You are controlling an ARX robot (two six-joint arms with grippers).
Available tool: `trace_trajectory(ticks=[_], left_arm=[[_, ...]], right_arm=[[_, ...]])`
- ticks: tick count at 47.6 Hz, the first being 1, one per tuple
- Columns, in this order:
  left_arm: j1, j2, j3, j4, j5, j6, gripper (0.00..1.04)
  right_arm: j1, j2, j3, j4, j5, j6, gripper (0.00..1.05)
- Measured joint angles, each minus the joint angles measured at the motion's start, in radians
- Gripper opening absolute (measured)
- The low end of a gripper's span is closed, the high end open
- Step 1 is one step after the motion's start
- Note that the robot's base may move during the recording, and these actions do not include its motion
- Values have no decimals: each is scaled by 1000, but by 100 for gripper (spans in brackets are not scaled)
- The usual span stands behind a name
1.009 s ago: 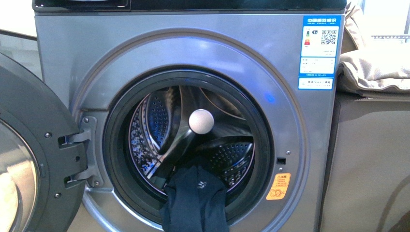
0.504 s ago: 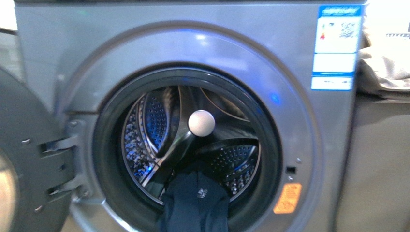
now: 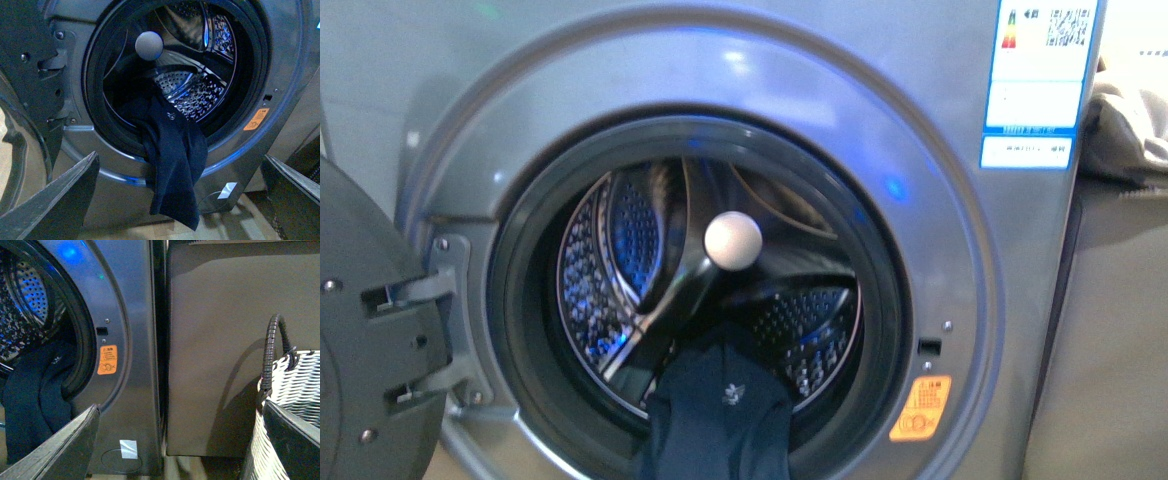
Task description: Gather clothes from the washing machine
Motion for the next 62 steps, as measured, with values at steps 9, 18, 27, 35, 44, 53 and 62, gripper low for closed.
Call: trace_trajectory(ticks=[9,18,27,35,44,53,62], left_arm=[[-81,280,49,254,-51,19,98],[-170,567,137,449,-99,66,98],[-241,814,243,564,-148,110,98],[-301,970,344,611,-176,135,98],[-333,1090,434,621,-196,139,98],[-354,1241,557,621,-223,139,98],[-377,1432,723,592,-263,160,98]], right_arm=[[0,0,0,0,0,0,97],[0,0,0,0,0,0,97],[0,0,0,0,0,0,97],[0,0,0,0,0,0,97],[0,0,0,0,0,0,97],[0,0,0,0,0,0,97],[0,0,0,0,0,0,97]])
